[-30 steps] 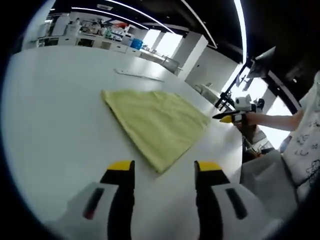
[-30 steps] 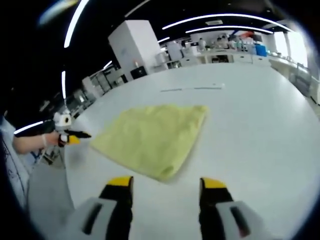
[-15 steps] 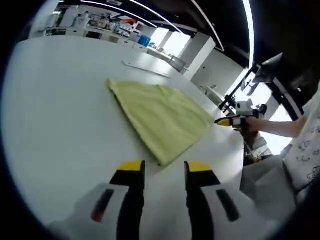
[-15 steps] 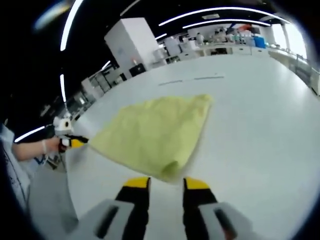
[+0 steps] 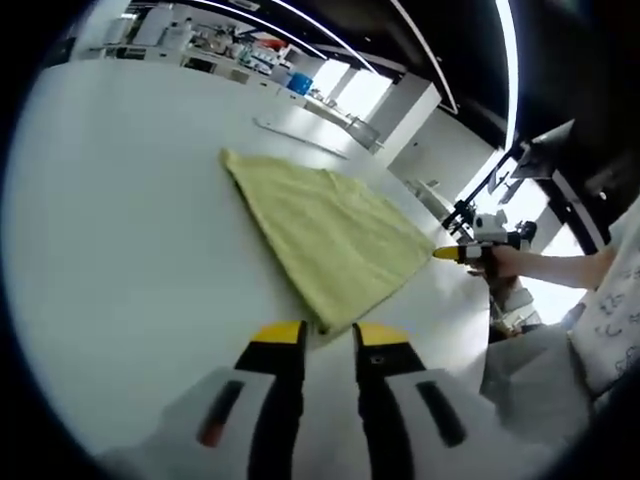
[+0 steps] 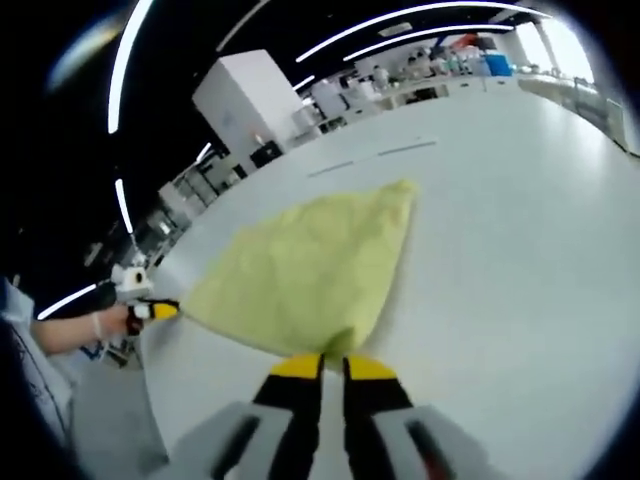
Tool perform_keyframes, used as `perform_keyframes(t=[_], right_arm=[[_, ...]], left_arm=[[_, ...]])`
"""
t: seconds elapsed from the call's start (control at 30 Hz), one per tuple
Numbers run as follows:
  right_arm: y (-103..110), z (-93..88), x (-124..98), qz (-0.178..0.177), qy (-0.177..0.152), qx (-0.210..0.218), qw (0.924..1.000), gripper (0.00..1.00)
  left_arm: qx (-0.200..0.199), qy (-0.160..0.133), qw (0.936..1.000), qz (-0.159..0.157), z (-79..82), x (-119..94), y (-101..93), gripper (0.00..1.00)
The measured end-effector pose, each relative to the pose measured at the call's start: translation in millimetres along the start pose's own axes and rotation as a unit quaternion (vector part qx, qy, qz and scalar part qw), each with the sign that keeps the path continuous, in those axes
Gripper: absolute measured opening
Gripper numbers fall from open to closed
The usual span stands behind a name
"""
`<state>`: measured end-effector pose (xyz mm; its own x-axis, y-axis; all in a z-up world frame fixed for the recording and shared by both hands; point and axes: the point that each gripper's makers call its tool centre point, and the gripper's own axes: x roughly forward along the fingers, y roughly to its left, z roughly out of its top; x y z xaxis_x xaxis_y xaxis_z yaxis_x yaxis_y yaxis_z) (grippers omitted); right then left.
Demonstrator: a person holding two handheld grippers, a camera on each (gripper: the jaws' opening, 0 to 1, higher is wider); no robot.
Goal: Fold the garment on the visible template until the final outline fits inside the template.
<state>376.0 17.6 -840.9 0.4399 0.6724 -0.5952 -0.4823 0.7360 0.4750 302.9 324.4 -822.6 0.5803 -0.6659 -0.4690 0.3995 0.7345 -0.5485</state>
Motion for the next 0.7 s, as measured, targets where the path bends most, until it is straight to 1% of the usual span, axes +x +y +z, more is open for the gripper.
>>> perform_keyframes(t=[0.07,0.13,0.23,0.33,0.43,0.5,0.53,0.63,0.7], right_arm=[[-2,0.3,0,-0.001,-0.001,0.003,1.0000,0.00],[-3,1.5,-1,-0.001,-0.002,0.006,1.0000,0.00],[-4,2.0,-2,-0.003,-0.003,0.005,1.0000,0.00],[-7,1.3,-4,-0.005,-0.001,-0.003,1.0000,0.00],[-11,1.6,-9,-0.013,-0.002,-0.009,0.9999,0.00],[-14,0.8,-13,-0.018,0.001,-0.011,0.9998,0.00],[-16,0.5,-16,-0.018,0.001,-0.013,0.9997,0.00],[-22,1.2,-20,-0.017,0.000,-0.020,0.9996,0.00],[-15,-1.0,-21,-0.009,0.004,-0.024,0.9997,0.00]], left_arm=[[-0.001,-0.001,1.0000,-0.001,0.6,0,0.3,0.11],[-0.002,-0.002,1.0000,-0.005,1.3,0,3.4,0.04],[-0.002,-0.005,1.0000,0.000,2.4,0,7.1,0.00],[0.002,-0.006,1.0000,0.006,2.1,-1,8.3,0.00],[0.008,-0.004,0.9999,0.006,1.3,-2,5.1,0.00],[0.008,-0.002,0.9999,0.012,0.9,-2,7.4,0.00],[0.008,-0.003,0.9999,0.015,1.7,-3,13.0,0.00],[0.004,-0.005,0.9997,0.023,2.7,-5,16.3,0.00],[0.001,-0.007,0.9997,0.024,4.4,-8,23.7,0.00]])
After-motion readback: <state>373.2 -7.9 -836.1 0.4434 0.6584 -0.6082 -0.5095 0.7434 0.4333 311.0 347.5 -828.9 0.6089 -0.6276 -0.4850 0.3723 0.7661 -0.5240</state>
